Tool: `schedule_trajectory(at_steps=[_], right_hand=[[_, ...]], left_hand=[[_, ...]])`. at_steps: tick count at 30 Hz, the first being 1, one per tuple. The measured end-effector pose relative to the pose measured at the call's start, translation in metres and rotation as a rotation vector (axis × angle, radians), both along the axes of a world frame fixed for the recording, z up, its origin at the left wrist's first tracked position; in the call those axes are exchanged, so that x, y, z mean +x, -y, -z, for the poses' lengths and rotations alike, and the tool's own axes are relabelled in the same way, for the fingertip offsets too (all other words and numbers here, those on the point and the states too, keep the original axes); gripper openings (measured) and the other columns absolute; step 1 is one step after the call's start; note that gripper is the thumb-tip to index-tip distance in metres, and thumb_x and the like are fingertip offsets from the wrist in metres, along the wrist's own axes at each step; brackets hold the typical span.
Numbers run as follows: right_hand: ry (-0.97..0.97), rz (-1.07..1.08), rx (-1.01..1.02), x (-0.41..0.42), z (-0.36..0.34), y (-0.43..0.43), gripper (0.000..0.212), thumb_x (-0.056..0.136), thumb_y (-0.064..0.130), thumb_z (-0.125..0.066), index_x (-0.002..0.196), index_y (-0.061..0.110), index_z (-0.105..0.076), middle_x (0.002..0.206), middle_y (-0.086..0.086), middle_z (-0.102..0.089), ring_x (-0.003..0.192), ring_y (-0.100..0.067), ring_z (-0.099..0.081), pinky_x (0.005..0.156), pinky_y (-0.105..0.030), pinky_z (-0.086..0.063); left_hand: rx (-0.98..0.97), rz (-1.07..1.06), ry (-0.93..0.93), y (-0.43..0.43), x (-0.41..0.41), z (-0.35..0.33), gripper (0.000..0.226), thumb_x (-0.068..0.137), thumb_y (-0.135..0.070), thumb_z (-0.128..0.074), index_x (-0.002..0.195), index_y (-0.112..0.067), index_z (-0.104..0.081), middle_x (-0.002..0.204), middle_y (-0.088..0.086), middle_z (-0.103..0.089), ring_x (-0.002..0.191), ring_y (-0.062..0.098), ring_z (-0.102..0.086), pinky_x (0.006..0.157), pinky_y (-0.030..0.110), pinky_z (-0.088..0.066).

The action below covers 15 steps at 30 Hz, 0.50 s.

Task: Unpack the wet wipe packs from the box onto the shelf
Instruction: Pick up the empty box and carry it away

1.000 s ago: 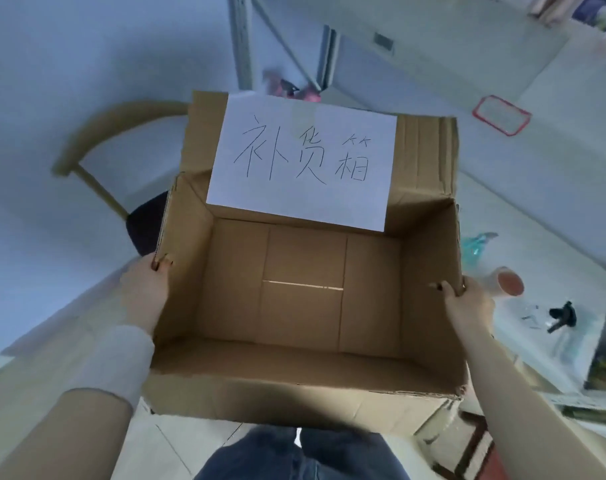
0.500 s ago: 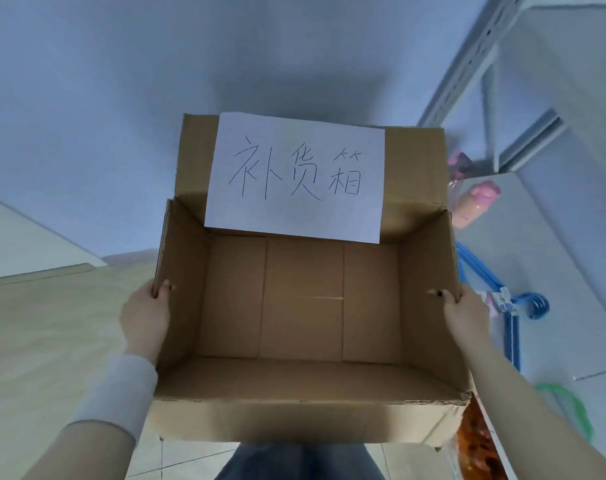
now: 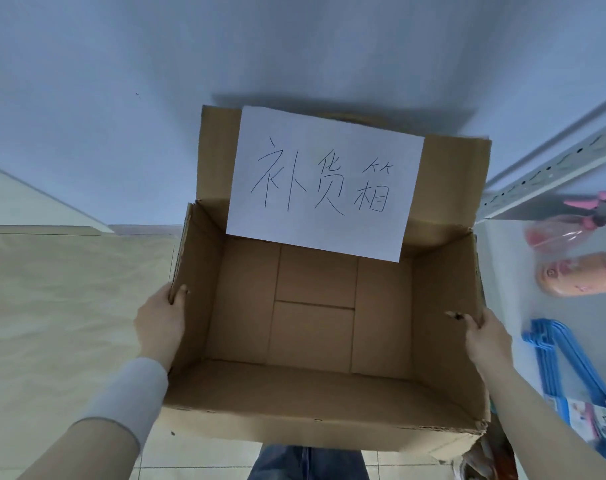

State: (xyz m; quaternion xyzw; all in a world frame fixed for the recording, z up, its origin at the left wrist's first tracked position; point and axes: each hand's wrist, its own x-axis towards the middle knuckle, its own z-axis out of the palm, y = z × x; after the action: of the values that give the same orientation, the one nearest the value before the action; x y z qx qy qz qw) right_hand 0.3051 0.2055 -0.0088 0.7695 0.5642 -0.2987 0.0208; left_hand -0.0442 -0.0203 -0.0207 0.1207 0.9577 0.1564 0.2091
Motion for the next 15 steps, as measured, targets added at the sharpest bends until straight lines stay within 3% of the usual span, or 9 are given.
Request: schedule_trajectory(at_steps=[5,12,15], right_hand=[[0.043,-0.071,0.093,-0.009,0.018,-0.032,0.038,0.099,0.015,-0.038,0.134,0.0,-0.044,0.127,-0.024,-0.056,0.116,-0.045,-0.052,0.096,-0.047,-0.042],[0.041,-0.087,0.06,-0.012,0.015,-0.044,0.032,0.099,0.015,-0.038,0.126,0.001,-0.048,0.121,-0.023,-0.06,0.106,-0.045,-0.057,0.089,-0.046,-0.046],[0.009,-0.085,0.021,-0.014,0.007,-0.043,0.035,0.099,0.018,-0.039,0.129,0.002,-0.046,0.126,-0.022,-0.057,0.11,-0.044,-0.056,0.092,-0.047,-0.046]], left_hand=[[-0.073,-0.029,-0.03,-0.019,-0.003,0.027,0.031,0.097,-0.026,-0.042,0.104,-0.005,-0.063,0.102,0.029,-0.064,0.099,0.046,-0.057,0.076,0.041,-0.041],[-0.091,-0.049,0.01,-0.026,-0.004,0.025,0.031,0.098,-0.026,-0.041,0.101,-0.002,-0.058,0.103,0.029,-0.063,0.1,0.045,-0.057,0.077,0.041,-0.041],[-0.066,-0.047,0.084,-0.025,-0.005,0.019,0.031,0.098,-0.026,-0.041,0.11,-0.002,-0.056,0.111,0.026,-0.062,0.107,0.044,-0.055,0.083,0.041,-0.041]])
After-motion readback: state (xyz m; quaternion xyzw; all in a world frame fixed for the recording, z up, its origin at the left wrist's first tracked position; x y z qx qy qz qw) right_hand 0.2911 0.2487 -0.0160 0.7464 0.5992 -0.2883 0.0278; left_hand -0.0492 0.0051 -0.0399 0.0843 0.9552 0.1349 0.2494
